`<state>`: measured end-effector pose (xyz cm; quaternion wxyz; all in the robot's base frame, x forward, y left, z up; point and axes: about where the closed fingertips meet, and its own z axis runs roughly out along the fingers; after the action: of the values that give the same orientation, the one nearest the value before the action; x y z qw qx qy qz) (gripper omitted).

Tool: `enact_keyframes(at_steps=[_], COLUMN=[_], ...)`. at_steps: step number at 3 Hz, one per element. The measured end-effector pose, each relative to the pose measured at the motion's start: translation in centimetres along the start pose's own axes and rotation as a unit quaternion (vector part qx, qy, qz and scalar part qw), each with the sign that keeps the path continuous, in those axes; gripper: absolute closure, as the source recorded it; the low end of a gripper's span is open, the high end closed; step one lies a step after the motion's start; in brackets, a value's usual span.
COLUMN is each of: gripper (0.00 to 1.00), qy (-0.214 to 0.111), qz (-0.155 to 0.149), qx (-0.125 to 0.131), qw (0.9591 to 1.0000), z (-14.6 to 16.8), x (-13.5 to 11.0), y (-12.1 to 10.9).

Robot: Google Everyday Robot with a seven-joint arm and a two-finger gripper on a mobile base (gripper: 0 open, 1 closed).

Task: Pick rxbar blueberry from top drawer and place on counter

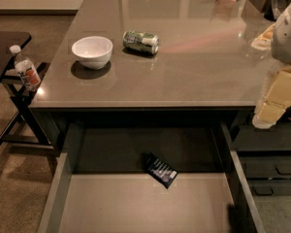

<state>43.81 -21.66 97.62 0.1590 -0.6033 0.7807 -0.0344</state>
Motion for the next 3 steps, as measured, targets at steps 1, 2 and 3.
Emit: enact_keyframes(at_steps=[1,2,3], gripper=[0.0,0.0,0.0], qy=[-0.001,-0.008,-0.023], qz=[0.0,-0.007,-0.02], qx=[0.001,-0.009,-0.035], qw=[1.0,0.9999,0.9989], z=[0.0,2.1,6.6], x=[0.0,0.4,1.3], y=[0.0,1.6,4.9])
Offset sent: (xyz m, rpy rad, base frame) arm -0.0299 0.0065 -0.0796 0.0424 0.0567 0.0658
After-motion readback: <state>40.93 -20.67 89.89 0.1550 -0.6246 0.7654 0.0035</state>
